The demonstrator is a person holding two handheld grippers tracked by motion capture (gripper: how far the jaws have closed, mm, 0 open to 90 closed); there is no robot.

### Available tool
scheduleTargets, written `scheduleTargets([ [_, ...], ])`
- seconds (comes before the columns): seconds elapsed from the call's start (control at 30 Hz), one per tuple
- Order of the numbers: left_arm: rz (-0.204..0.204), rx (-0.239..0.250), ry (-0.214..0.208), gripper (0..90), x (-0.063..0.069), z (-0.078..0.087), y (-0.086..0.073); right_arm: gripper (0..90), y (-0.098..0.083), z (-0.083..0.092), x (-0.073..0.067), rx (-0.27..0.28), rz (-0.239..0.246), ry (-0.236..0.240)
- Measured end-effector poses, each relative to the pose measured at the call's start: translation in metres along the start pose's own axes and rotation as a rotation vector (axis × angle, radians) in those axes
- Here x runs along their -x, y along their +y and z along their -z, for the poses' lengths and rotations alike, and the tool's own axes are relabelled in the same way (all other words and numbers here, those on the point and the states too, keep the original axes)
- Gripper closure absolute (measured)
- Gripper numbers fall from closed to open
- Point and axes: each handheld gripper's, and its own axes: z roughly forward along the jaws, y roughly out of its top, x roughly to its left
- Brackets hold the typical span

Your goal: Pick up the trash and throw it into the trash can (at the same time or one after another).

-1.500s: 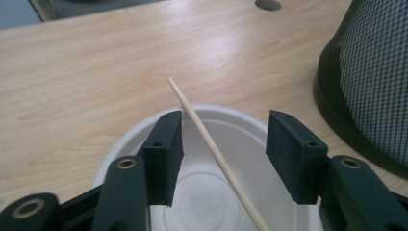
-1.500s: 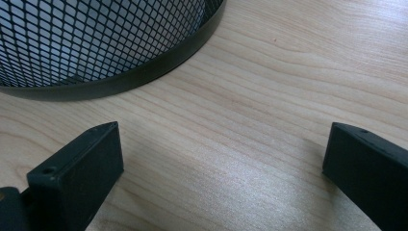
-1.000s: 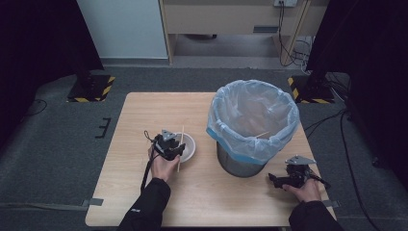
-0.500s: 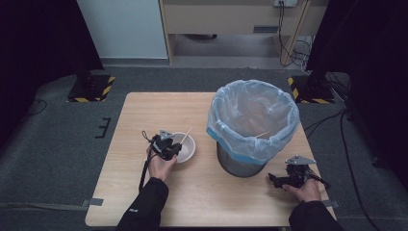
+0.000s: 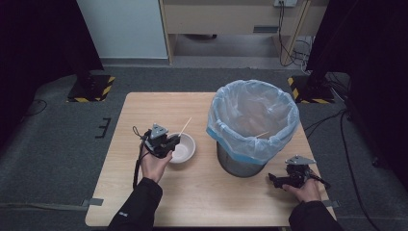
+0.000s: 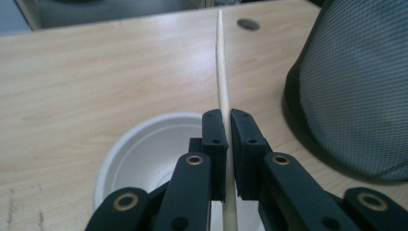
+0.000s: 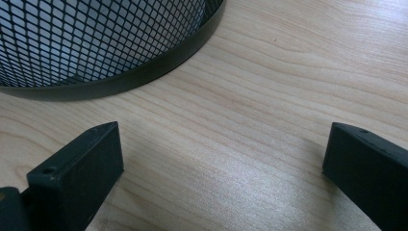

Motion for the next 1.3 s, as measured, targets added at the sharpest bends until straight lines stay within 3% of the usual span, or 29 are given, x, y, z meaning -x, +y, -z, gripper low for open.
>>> scheduleTargets([
  [0.3, -0.005, 0.137, -0.017, 85.0, 0.002, 0.034, 0.026, 0.7, 0.000, 0.000, 0.000, 0.000, 0.000, 0.000],
  [0.63, -0.019, 0.244, -0.029, 85.1, 0.008, 0.063, 0.055, 0.7, 0.000, 0.000, 0.000, 0.000, 0.000, 0.000],
  [0.87, -0.051, 0.298, -0.037, 85.0, 0.018, 0.073, 0.074, 0.7, 0.000, 0.000, 0.000, 0.000, 0.000, 0.000],
  [1.3, -0.088, 0.395, -0.101, 85.1, 0.048, 0.077, 0.111, 0.7, 0.000, 0.000, 0.000, 0.000, 0.000, 0.000],
])
